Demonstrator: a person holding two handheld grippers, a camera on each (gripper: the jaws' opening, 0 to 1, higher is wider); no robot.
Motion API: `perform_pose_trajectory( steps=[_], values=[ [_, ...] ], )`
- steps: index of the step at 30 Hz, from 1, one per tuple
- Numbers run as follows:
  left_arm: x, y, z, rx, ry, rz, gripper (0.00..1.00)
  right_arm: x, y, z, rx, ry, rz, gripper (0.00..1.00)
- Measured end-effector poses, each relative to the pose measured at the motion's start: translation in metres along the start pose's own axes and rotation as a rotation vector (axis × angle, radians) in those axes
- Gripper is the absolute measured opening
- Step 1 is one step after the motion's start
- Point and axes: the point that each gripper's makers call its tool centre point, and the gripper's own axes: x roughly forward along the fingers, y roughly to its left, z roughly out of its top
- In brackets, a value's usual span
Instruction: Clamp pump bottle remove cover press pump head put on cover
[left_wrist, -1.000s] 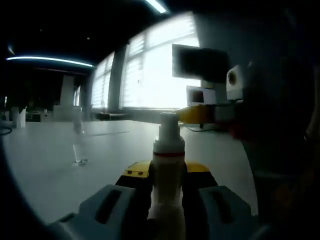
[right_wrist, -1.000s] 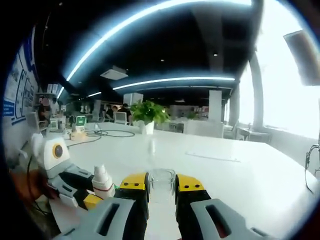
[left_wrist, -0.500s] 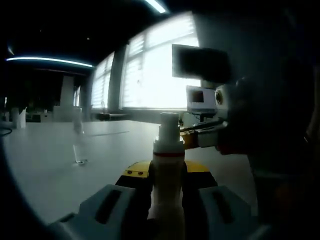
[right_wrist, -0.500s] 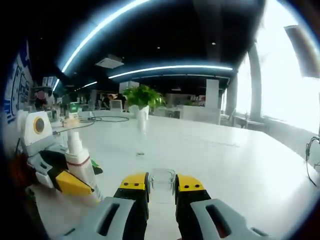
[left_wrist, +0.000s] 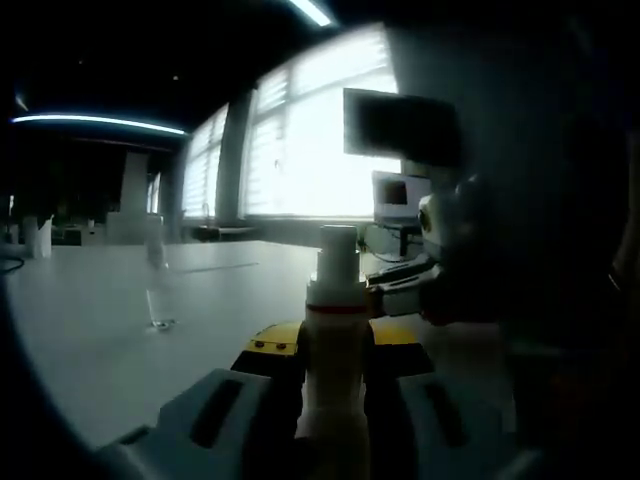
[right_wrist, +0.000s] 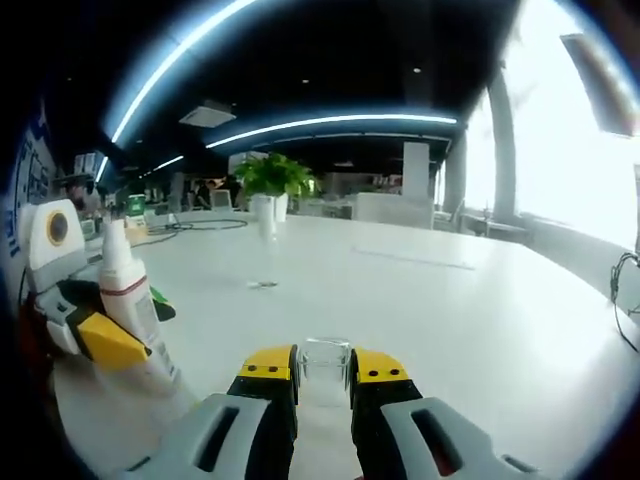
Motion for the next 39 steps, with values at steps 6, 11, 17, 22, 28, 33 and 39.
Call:
perform_pose_trajectory(
  steps=[6,11,17,22,28,33,39],
  values=[
    [0.000,0.001,0.000,0.002,0.000,0.001,0.13,0.006,-0.004,-0.007,0.012,0.014,-0.005,0.16],
    [0.000,0.001,-0.001,0.004,0.000,0.001,0.13,0.005,-0.002,-0.013,0.017,0.023,-0.009,0.16],
    [0.000,0.000,-0.001,0.004,0.000,0.000,0.13,0.006,-0.007,-0.011,0.017,0.012,-0.014,0.18],
    [0.000,0.000,0.000,0.006,0.000,0.000,0.13,0.005,-0.007,-0.010,0.020,0.003,-0.016,0.19],
    [0.000,0.000,0.000,0.005,0.000,0.000,0.13,0.003,-0.003,-0.009,0.018,-0.002,-0.014,0.19],
    [0.000,0.000,0.000,0.004,0.000,-0.002,0.13,0.003,-0.004,-0.007,0.013,-0.013,-0.013,0.19],
    [0.000,0.002,-0.001,0.004,0.000,-0.001,0.13,0.003,-0.006,-0.005,0.010,-0.023,-0.018,0.19]
  ],
)
